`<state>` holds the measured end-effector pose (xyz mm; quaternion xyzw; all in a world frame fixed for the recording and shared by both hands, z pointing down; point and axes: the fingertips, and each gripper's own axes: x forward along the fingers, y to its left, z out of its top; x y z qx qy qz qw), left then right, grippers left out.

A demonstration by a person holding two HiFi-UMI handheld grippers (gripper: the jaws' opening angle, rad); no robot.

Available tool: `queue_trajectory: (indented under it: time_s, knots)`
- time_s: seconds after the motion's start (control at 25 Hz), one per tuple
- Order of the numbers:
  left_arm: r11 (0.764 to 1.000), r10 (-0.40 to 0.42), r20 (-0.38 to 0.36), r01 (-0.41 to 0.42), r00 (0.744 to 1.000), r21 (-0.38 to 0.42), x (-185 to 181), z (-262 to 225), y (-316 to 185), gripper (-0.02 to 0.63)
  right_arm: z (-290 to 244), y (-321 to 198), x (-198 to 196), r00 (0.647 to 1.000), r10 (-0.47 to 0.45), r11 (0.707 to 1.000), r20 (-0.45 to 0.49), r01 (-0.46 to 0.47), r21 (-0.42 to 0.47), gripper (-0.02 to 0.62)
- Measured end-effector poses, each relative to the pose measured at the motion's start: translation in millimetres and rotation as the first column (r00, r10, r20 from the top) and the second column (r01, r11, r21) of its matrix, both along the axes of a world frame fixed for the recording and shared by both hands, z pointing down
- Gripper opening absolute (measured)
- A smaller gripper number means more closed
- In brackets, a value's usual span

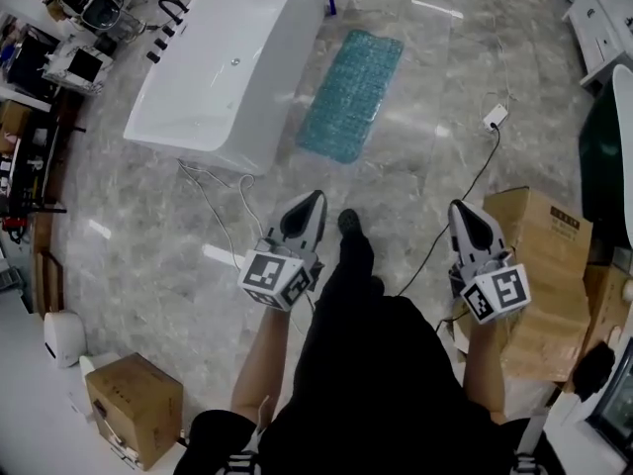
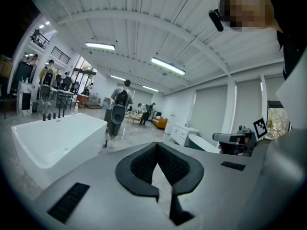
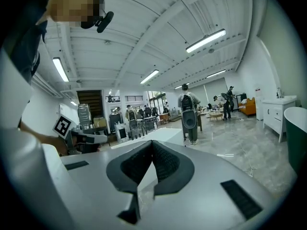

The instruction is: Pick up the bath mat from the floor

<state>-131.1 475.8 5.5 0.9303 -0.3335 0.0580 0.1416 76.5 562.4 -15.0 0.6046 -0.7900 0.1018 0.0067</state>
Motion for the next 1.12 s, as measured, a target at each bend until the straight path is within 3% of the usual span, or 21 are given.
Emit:
queue_trajectory:
  time_s: [0.2, 0.48, 0.64, 0.96, 1.12]
  knots:
    - [1.0, 0.01, -0.006, -0.01, 1.0, -0.012, 11.3, 3.9, -84.8, 0.012, -24.1, -77.2, 13.9, 0.999, 0.041, 0.999, -0.035, -0.04, 0.012, 0.012]
    - [0.998, 0.055, 0.009, -0.055, 0.998, 0.029, 35.1, 4.7, -182.6, 0.012, -31.5, -165.8, 32.2, 0.995, 0.081, 0.997, -0.052, -0.08, 0.019, 0.012]
    - [0.999, 0.03, 0.005, -0.03, 1.0, 0.033, 27.1, 7.2, -210.1, 0.012, -23.7, -204.4, 23.4, 0.998, 0.034, 0.999, -0.048, -0.034, -0.013, 0.012]
    - [0.994, -0.083, 0.041, 0.086, 0.996, -0.063, 8.3, 41.1, -238.2, 0.012, -3.4, -279.4, 15.6, 0.994, -0.101, 0.993, -0.051, 0.097, -0.062, 0.012]
    - [0.981, -0.161, 0.062, 0.166, 0.985, -0.096, 9.7, 59.4, -272.2, 0.012, 13.6, -334.1, 24.6, 0.985, -0.167, 0.983, -0.037, 0.164, -0.079, 0.012]
